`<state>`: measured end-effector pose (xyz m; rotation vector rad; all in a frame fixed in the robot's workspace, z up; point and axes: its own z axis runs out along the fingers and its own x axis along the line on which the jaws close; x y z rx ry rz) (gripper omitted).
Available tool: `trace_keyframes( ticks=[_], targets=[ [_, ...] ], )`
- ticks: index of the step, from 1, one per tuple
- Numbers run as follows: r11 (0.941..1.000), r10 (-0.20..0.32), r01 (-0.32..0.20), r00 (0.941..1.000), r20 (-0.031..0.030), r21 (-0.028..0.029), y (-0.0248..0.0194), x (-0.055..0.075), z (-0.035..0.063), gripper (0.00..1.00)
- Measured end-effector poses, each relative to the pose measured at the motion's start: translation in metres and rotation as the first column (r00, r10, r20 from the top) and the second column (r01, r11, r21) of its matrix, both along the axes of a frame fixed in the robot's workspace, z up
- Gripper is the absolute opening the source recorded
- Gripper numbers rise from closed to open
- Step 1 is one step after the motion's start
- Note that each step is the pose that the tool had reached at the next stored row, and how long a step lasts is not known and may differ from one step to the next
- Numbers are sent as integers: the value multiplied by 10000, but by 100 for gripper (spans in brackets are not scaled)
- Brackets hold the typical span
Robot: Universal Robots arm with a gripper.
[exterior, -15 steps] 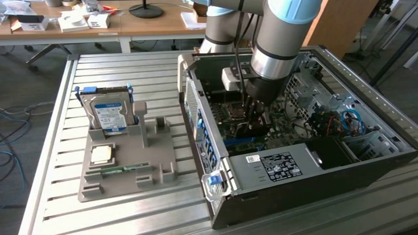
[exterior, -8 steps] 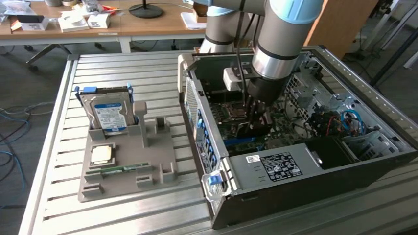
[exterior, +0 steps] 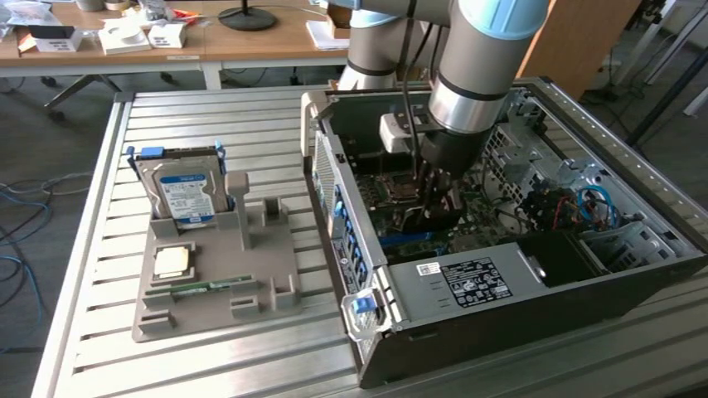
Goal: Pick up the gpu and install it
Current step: 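Insert the gpu into the slot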
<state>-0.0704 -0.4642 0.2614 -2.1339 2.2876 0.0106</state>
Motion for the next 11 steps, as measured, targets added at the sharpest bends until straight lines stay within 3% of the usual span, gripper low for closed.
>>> trace_keyframes(
  ticks=[11],
  targets=[
    [10000,1,-1,10000,0,1,0,0,57,26]
  ],
)
